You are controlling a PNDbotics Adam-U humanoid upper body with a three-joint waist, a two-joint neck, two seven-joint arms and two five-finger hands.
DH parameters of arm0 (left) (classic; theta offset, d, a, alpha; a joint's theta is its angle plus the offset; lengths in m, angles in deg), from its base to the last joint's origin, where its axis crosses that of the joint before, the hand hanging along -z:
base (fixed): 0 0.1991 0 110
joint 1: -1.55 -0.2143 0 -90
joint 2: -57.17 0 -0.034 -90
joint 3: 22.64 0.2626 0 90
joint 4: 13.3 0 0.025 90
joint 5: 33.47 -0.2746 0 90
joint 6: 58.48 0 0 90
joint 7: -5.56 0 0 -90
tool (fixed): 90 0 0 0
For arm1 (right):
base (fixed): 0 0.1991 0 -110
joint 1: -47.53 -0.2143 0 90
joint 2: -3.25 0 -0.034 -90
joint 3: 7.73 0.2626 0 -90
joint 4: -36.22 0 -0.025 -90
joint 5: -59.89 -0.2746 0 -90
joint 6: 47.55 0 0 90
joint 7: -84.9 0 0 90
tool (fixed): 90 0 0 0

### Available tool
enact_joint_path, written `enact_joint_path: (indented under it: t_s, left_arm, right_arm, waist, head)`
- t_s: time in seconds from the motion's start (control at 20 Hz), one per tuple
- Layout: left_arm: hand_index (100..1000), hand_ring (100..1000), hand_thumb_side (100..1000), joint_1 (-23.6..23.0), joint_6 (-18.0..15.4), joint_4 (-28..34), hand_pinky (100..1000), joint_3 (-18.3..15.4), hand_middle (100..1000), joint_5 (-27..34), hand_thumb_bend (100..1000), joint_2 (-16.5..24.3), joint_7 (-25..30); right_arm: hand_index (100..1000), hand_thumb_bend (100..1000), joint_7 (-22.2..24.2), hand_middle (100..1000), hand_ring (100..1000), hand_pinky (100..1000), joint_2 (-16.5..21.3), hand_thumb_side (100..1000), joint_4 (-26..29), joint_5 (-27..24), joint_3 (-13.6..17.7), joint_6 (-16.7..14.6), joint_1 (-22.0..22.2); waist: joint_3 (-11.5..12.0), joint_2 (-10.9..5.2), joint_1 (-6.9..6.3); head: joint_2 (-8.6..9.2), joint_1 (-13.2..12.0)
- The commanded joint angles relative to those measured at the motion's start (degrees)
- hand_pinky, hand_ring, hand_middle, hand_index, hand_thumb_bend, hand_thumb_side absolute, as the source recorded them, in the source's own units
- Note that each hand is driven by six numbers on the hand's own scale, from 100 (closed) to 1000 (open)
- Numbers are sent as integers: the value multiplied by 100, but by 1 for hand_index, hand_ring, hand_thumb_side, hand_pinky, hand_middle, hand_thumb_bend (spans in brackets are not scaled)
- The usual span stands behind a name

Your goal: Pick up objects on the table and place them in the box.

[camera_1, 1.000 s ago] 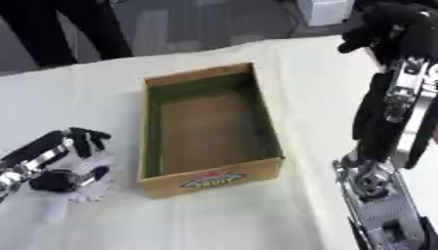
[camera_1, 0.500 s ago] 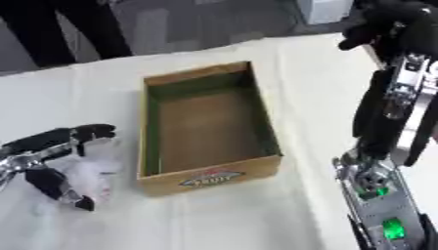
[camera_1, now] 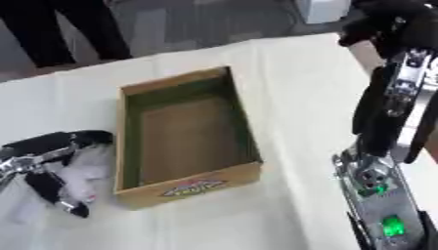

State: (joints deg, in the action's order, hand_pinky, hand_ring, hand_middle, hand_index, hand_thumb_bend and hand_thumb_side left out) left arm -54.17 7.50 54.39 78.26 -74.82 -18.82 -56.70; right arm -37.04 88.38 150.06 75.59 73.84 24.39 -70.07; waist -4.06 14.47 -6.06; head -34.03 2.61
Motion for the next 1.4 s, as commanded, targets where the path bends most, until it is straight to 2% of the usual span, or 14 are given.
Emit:
enact_joint_path:
  t_s: [0.05,0.25,0.3,0.35,0.4,0.45,0.5,0.55,0.6,0.65,0.75,0.9,1.15,1.4]
  left_arm:
    - [1000,1000,390,-33,0,-388,1000,-26,1000,-278,697,72,162]
    - [1000,936,247,-45,78,-592,942,-110,1000,-414,399,149,191]
    - [1000,956,280,-51,106,-617,974,-124,1000,-424,472,165,158]
    - [1000,873,203,-59,126,-623,860,-136,1000,-419,143,182,106]
    - [1000,848,197,-70,150,-615,832,-142,1000,-401,100,199,40]
    - [1000,782,216,-82,168,-595,721,-141,1000,-374,100,213,-27]
    - [1000,821,204,-95,184,-570,785,-134,1000,-343,100,226,-87]
    - [1000,657,335,-105,191,-523,500,-132,920,-303,100,241,-168]
    - [1000,657,290,-124,198,-478,500,-121,921,-254,100,258,-251]
    - [974,535,521,-135,190,-418,316,-117,823,-188,100,267,-343]
    - [905,437,548,-178,134,-256,169,-103,724,5,100,305,-552]
    - [855,404,521,-220,-44,-17,191,-91,669,284,100,353,-879]
    - [463,122,519,-255,-491,271,100,-81,350,593,100,402,-1504]
    - [311,100,516,-287,-616,443,100,-49,160,701,100,434,-1687]
  right_arm:
    - [650,100,-11,546,483,407,37,853,76,8,28,-11,-94]
    - [650,100,-13,546,482,406,42,853,76,12,30,-12,-90]
    - [650,100,-12,546,482,407,45,853,76,14,29,-12,-87]
    - [650,100,-13,546,482,402,47,853,76,17,30,-11,-85]
    - [650,100,-15,546,482,401,49,853,76,20,32,-9,-82]
    - [650,100,-16,546,482,393,52,853,76,22,33,-8,-79]
    - [650,100,-16,546,482,396,54,853,76,24,33,-6,-77]
    - [650,100,-17,546,482,386,57,853,76,26,33,-4,-72]
    - [650,100,-18,546,482,386,60,853,76,28,34,-3,-69]
    - [650,100,-18,546,482,383,64,853,76,30,34,-1,-65]
    - [650,100,-19,546,482,382,74,853,76,35,34,1,-56]
    - [650,100,-20,546,481,381,85,853,76,42,35,3,-49]
    - [647,100,-15,545,481,375,90,854,76,51,39,7,-49]
    - [646,100,-19,545,482,375,94,854,76,59,41,4,-52]
  waist:
    - [-13,-61,33]
    - [-5,-57,23]
    - [-3,-56,22]
    - [1,-55,23]
    - [4,-54,24]
    - [8,-54,26]
    - [11,-54,27]
    - [17,-54,30]
    - [22,-53,31]
    - [29,-53,32]
    - [45,-51,34]
    - [57,-50,35]
    - [59,-53,32]
    - [65,-50,22]
  head:
    - [4,87]
    - [-17,96]
    - [-23,96]
    - [-31,96]
    - [-38,95]
    - [-45,93]
    - [-48,92]
    - [-55,91]
    - [-58,90]
    - [-69,85]
    - [-86,84]
    - [-101,82]
    - [-95,65]
    - [-83,57]
